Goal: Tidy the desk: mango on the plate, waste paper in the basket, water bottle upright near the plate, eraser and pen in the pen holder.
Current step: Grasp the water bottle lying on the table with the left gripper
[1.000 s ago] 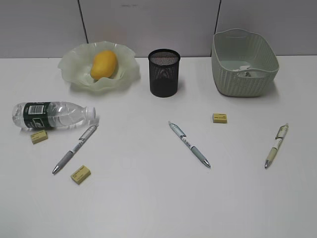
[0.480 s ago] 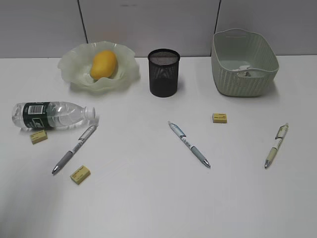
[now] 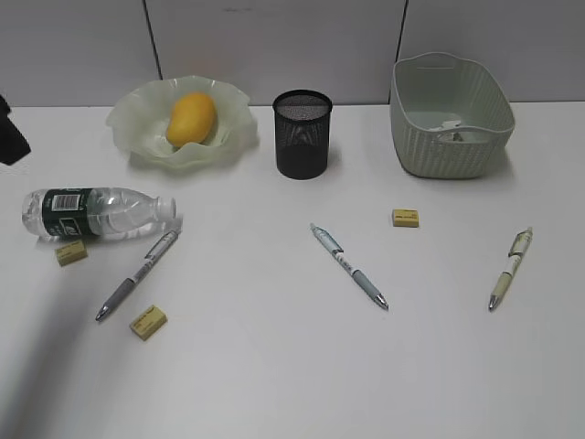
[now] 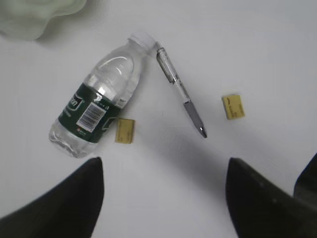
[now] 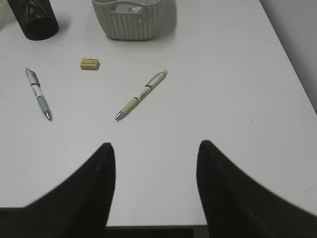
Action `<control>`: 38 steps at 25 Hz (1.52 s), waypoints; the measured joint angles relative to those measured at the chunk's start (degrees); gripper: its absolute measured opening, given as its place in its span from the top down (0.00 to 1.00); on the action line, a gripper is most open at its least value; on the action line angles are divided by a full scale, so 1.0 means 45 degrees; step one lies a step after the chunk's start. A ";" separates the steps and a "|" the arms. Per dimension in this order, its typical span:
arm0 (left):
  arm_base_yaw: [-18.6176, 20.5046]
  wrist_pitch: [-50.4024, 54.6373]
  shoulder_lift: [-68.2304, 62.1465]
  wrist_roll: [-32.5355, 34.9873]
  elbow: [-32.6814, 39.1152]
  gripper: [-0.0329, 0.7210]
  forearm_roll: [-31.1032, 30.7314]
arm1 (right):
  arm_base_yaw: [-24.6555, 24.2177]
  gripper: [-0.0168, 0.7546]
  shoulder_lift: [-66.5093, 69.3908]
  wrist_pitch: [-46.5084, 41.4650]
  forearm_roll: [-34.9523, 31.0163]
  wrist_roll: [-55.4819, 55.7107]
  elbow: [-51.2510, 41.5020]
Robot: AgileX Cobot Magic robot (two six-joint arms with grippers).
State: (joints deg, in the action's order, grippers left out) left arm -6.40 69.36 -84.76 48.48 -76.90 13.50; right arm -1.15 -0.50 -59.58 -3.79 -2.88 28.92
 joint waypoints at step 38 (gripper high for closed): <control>-0.0564 -0.1820 -0.9291 0.5294 -0.4010 0.18 -0.1474 | 0.0000 0.45 0.0000 0.0000 0.0000 0.0000 0.0000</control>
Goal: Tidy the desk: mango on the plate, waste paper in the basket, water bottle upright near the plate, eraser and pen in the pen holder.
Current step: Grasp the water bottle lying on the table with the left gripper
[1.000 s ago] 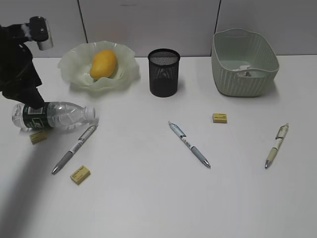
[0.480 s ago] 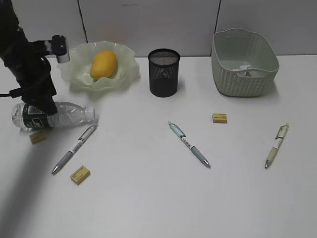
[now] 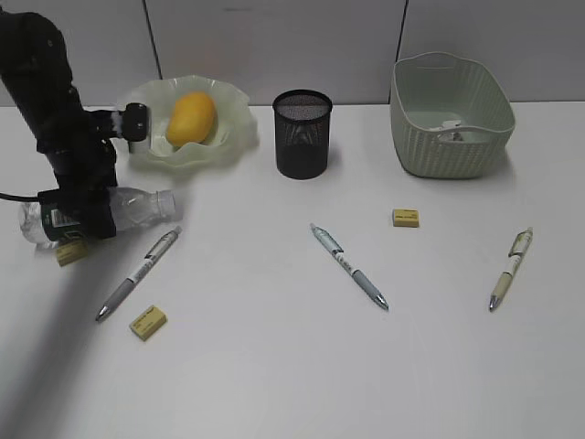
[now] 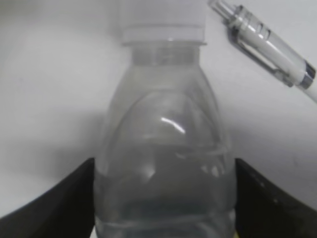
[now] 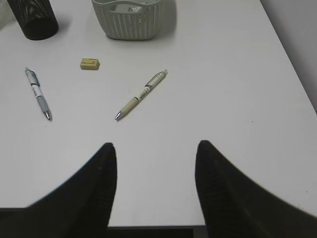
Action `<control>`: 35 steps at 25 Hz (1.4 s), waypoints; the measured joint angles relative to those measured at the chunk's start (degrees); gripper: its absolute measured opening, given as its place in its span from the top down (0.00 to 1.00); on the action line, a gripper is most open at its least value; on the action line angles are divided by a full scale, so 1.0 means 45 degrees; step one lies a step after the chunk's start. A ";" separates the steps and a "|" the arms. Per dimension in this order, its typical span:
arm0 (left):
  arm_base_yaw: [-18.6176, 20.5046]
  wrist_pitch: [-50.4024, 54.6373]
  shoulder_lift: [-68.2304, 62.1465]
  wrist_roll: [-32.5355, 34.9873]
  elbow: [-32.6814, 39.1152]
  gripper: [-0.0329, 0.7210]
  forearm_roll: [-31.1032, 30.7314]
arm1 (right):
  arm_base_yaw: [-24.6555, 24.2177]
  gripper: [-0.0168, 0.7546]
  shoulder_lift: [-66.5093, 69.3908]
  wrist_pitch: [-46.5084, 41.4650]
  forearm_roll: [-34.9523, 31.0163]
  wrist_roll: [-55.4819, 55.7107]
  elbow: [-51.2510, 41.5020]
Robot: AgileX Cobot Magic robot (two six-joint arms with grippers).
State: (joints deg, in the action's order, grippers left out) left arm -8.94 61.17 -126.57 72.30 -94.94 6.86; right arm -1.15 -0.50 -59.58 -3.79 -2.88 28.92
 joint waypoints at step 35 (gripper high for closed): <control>-0.0003 -0.0187 -0.0307 0.0024 0.0000 0.26 0.1361 | 0.0000 0.45 0.0000 0.0000 0.0000 0.0000 0.0000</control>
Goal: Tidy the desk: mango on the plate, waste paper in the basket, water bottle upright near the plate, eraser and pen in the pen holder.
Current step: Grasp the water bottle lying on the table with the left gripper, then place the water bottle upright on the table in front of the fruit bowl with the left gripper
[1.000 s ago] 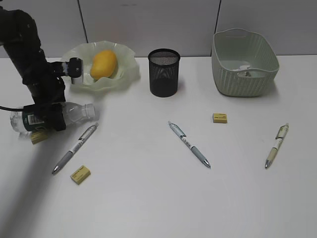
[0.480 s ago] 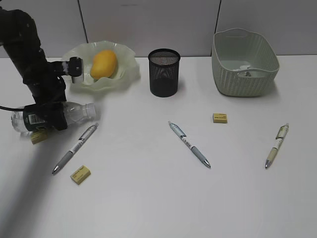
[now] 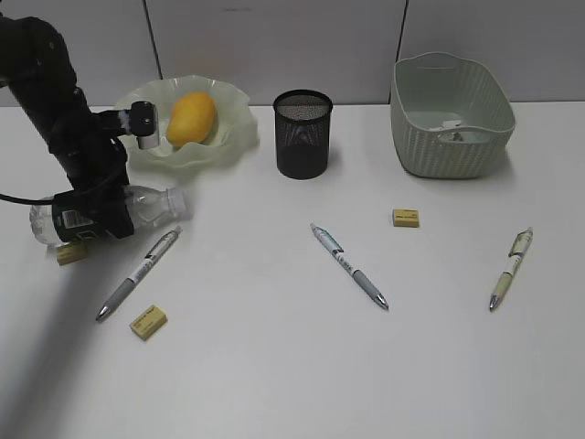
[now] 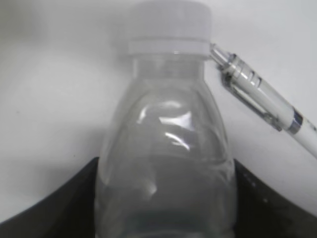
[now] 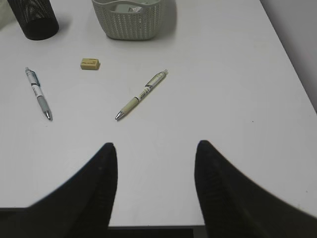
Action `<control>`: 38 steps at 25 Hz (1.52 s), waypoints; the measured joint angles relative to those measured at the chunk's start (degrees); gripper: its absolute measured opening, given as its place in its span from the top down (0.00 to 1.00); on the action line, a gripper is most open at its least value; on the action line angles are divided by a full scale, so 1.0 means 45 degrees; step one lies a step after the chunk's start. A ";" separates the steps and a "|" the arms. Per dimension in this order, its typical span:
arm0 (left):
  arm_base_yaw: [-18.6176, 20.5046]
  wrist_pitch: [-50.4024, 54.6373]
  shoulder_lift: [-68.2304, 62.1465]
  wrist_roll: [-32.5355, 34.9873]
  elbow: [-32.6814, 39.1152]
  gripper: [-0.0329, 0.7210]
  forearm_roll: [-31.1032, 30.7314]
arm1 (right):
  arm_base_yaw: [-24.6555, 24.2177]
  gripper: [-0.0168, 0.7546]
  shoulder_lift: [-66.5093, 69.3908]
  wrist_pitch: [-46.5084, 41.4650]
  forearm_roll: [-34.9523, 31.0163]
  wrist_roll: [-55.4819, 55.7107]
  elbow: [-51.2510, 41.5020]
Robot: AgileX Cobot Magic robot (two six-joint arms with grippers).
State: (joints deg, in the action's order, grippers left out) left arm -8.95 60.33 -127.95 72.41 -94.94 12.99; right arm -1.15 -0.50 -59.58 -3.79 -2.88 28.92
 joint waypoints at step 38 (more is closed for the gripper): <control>0.0000 0.1021 0.1709 -0.2145 0.0000 0.27 0.3070 | 0.0000 0.45 0.0000 0.0000 0.0000 -0.0009 0.0000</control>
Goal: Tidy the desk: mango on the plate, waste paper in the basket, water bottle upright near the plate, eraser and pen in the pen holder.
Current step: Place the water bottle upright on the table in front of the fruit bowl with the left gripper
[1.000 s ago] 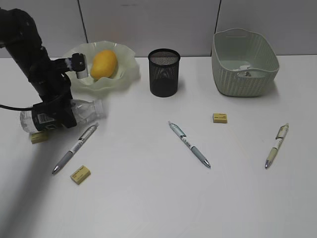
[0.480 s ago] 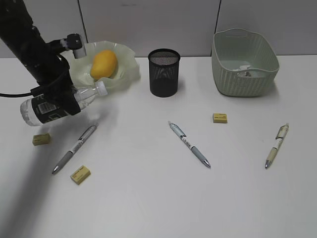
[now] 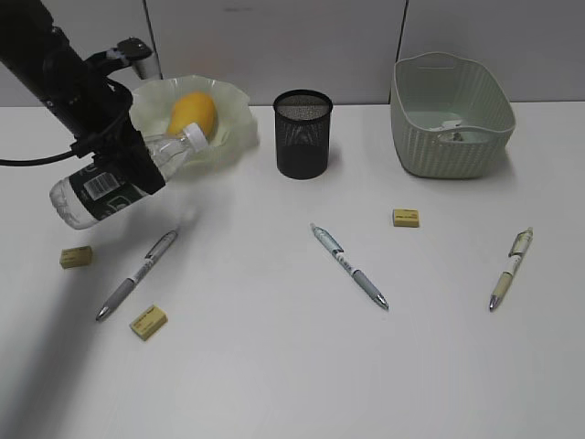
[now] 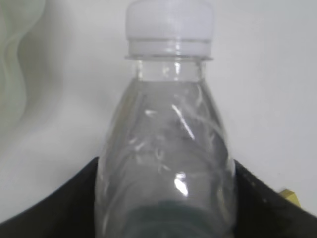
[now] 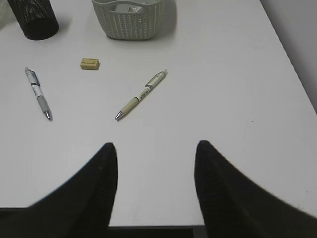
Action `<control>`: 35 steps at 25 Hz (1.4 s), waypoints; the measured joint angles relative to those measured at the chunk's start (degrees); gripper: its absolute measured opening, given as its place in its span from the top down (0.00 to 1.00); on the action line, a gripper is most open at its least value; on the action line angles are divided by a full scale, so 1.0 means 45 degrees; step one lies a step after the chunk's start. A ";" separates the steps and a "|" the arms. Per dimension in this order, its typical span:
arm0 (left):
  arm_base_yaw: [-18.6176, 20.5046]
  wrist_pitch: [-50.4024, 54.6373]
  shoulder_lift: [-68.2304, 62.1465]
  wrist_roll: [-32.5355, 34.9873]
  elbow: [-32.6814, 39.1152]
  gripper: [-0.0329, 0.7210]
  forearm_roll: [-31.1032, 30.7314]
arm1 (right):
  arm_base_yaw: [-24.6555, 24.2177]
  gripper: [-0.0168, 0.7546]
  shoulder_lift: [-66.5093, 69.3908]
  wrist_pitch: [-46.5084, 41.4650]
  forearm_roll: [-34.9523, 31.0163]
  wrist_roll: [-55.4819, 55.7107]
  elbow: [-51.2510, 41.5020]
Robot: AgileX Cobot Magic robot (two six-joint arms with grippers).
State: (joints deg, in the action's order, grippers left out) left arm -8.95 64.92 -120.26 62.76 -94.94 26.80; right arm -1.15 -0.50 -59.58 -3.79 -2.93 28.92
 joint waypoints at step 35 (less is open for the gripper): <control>-0.0317 -0.6765 0.3745 -0.9624 0.4289 0.27 -0.1441 | 0.0000 0.45 0.0000 0.0000 0.0000 0.0000 0.0000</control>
State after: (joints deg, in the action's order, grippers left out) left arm -10.38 34.48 -103.41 19.45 -75.65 20.32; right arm -1.15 -0.50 -59.58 -3.79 -2.93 28.92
